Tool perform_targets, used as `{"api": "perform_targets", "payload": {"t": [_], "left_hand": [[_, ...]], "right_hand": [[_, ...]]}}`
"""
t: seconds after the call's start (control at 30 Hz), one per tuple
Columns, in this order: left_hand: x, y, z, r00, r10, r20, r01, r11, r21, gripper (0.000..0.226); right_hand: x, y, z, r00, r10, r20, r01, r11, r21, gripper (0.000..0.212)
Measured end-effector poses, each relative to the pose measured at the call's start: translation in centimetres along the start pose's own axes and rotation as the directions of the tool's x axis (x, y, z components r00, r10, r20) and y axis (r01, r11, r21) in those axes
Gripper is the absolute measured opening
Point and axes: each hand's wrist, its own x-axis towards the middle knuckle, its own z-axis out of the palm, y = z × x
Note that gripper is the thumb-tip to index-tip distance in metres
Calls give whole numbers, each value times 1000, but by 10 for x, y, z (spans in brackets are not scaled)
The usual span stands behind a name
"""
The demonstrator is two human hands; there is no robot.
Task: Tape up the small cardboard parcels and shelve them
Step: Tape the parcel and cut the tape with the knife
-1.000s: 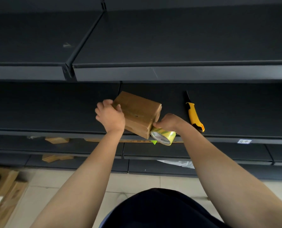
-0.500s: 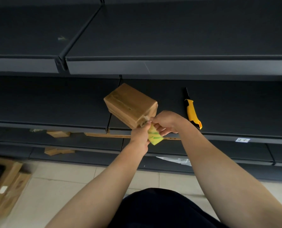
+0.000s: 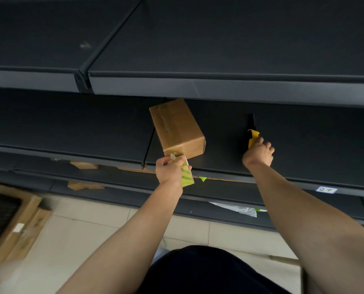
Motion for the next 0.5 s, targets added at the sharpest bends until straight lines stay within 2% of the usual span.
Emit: {"api": "perform_targets", "payload": {"t": [0.1,0.17,0.27,0.33,0.4,0.47,0.5], "left_hand": [[4,0,0,999,30,-24,-30,1000,-5,34],[7,-1,0,999,43,-33,-44,999,-10,33],[12,0,1,997,64,-39,-63,998,18,27],[15,1,0,997,61,-48,-60,998,28,21],[20,2,-1,997,47,-60,-46,999,22,18],[23,2,0,998,38,-58,-35,999,40,20],[25,2,2,998,33,-58,-29,998,53,22]], "right_hand": [[-2,-4,1,1000,11,11,-11,1000,18,57],[-6,-5,0,1000,-8,25,5,994,107,50],[-17,-4,-7,986,-167,9,158,949,275,31],[-26,-3,-14,949,-315,23,284,883,374,21],[-35,-3,-23,886,-445,127,348,822,451,14],[-43,-5,-30,809,-532,250,381,798,466,20],[-44,-7,-32,781,-552,294,419,811,409,26]]}}
